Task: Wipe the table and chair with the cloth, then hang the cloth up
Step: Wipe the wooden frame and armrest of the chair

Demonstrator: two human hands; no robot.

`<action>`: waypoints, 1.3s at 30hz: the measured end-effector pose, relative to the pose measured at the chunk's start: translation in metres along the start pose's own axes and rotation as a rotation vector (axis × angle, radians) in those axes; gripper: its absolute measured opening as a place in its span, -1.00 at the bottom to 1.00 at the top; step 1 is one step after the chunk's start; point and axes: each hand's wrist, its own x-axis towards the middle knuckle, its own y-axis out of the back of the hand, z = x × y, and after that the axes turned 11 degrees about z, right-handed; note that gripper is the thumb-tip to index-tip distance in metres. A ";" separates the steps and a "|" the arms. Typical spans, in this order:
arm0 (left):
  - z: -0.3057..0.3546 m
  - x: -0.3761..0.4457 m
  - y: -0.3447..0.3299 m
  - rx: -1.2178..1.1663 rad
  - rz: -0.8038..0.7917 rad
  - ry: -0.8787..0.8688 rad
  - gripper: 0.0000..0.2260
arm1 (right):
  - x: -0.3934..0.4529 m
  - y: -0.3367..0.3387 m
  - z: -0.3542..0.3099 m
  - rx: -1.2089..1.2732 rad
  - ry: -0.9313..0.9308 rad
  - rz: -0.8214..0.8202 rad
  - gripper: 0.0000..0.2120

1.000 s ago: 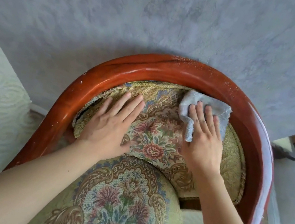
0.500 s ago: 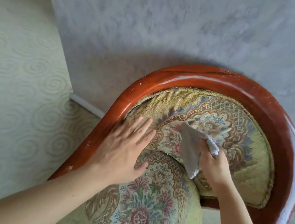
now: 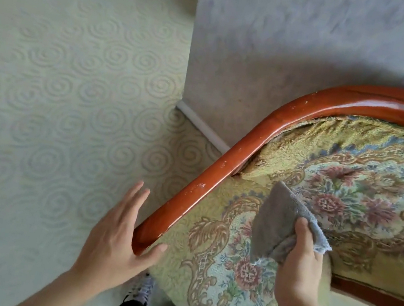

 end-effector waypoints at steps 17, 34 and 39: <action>0.015 -0.012 -0.024 -0.164 0.216 0.237 -0.28 | -0.054 -0.043 0.013 -0.152 0.627 -0.420 -0.71; 0.011 -0.011 -0.032 -0.056 0.233 0.248 -0.57 | 0.009 -0.094 0.024 -0.562 1.387 -0.754 -0.57; 0.009 -0.005 -0.028 0.003 0.130 0.236 -0.54 | 0.042 -0.106 -0.010 -0.777 1.359 -0.610 -0.50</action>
